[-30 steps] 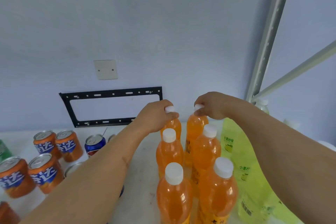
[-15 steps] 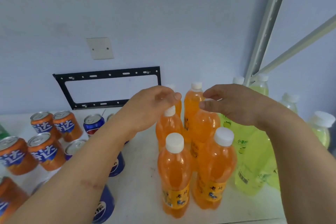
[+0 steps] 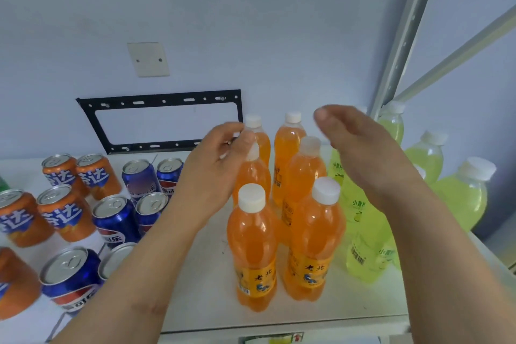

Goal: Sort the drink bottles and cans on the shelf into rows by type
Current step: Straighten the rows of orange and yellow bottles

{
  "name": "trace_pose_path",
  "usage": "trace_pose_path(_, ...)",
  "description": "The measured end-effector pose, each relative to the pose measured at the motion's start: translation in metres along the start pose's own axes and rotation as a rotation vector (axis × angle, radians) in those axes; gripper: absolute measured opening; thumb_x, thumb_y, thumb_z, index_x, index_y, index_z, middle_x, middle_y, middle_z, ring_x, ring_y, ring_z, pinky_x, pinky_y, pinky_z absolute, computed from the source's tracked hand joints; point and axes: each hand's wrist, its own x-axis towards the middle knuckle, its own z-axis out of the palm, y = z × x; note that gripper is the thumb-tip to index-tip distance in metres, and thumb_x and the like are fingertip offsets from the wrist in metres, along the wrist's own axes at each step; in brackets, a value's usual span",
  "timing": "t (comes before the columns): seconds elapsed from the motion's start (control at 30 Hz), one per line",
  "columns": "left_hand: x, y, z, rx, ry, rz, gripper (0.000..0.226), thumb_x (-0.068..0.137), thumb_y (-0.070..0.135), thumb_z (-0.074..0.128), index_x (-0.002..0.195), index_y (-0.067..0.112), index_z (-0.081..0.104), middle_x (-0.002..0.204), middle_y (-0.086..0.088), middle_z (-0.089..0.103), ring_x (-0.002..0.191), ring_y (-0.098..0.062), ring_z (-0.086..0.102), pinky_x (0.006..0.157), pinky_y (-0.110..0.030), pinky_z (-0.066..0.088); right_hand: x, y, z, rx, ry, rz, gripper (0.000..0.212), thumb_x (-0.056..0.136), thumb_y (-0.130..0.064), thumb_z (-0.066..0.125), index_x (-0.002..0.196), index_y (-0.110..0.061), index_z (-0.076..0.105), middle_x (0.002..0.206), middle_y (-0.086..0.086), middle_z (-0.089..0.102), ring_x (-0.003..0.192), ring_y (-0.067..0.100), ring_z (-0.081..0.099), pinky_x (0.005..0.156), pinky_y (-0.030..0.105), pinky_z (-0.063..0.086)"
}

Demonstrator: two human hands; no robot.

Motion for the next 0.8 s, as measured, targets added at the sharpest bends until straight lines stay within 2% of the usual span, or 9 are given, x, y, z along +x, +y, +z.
trace_pose_path(0.07,-0.026,-0.002,0.004,-0.207,0.156,0.071,0.057,0.083,0.079,0.041,0.125,0.044,0.057,0.112,0.033,0.060,0.106,0.020,0.053,0.077,-0.007,0.042,-0.022,0.002,0.002,0.238,0.083,-0.100,0.061,0.075,-0.079,0.052,0.120,-0.039,0.061,0.118,-0.021,0.066,0.112,-0.002,0.059,0.097,0.031,0.047)
trace_pose_path(0.17,-0.065,-0.010,0.018,-0.312,0.120,0.166,0.055,0.084,0.079,0.042,0.125,0.045,0.055,0.123,0.023,0.062,0.116,-0.001,0.059,0.084,-0.011,0.049,-0.055,0.019,0.013,0.376,0.086,-0.262,0.080,0.071,-0.080,0.057,0.131,-0.028,0.054,0.126,-0.011,0.064,0.120,0.008,0.057,0.095,0.025,0.049)
trace_pose_path(0.27,-0.084,-0.028,0.032,-0.311,0.033,0.045,0.078,0.068,0.089,0.050,0.133,0.047,0.046,0.129,0.025,0.057,0.120,-0.001,0.056,0.089,-0.020,0.054,-0.078,0.051,0.033,0.430,0.078,-0.248,0.098,0.060,-0.078,0.069,0.139,-0.025,0.042,0.133,-0.003,0.058,0.125,0.016,0.053,0.100,0.035,0.045)
trace_pose_path(0.33,-0.089,-0.042,0.039,-0.323,-0.012,-0.054,0.084,0.055,0.093,0.057,0.129,0.056,0.044,0.128,0.024,0.059,0.119,-0.004,0.059,0.090,-0.031,0.056,-0.092,0.070,0.046,0.387,0.073,-0.181,0.105,0.053,-0.079,0.073,0.141,-0.033,0.038,0.134,-0.012,0.055,0.125,0.010,0.053,0.095,0.028,0.047)
trace_pose_path(0.4,-0.093,-0.058,0.044,-0.389,-0.066,-0.105,0.081,0.048,0.090,0.067,0.122,0.065,0.044,0.125,0.023,0.061,0.114,-0.006,0.062,0.086,-0.034,0.057,-0.105,0.089,0.058,0.323,0.072,-0.117,0.098,0.050,-0.077,0.075,0.135,-0.048,0.038,0.126,-0.026,0.057,0.115,-0.002,0.056,0.084,0.012,0.048)
trace_pose_path(0.47,-0.097,-0.072,0.050,-0.377,-0.114,-0.138,0.076,0.044,0.089,0.070,0.112,0.077,0.039,0.120,0.035,0.059,0.109,0.004,0.062,0.075,-0.025,0.058,-0.115,0.107,0.069,0.227,0.080,-0.013,0.084,0.048,-0.076,0.077,0.122,-0.061,0.038,0.111,-0.035,0.060,0.101,-0.011,0.059,0.073,0.005,0.046)
trace_pose_path(0.57,-0.102,-0.087,0.052,-0.329,-0.148,-0.139,0.073,0.045,0.089,0.069,0.108,0.083,0.034,0.113,0.047,0.055,0.103,0.016,0.058,0.065,-0.012,0.054,-0.128,0.136,0.082,0.045,0.087,0.133,0.077,0.055,-0.058,0.085,0.119,-0.049,0.043,0.096,-0.040,0.060,0.087,-0.019,0.056,0.062,0.003,0.042)
trace_pose_path(0.7,-0.104,-0.101,0.047,-0.413,-0.154,-0.135,0.069,0.054,0.080,0.075,0.115,0.074,0.043,0.120,0.030,0.063,0.110,-0.003,0.064,0.083,-0.036,0.059,-0.140,0.153,0.087,-0.048,0.076,0.222,0.067,0.065,-0.045,0.085,0.118,-0.037,0.045,0.091,-0.033,0.061,0.085,-0.020,0.054,0.059,0.005,0.041)
trace_pose_path(0.8,-0.106,-0.100,0.043,-0.382,-0.159,-0.120,0.066,0.054,0.084,0.071,0.111,0.078,0.039,0.116,0.034,0.062,0.107,0.001,0.064,0.086,-0.040,0.059,-0.140,0.152,0.086,-0.082,0.060,0.233,0.062,0.069,-0.044,0.084,0.116,-0.037,0.044,0.093,-0.030,0.060,0.082,-0.020,0.054,0.058,0.003,0.041)
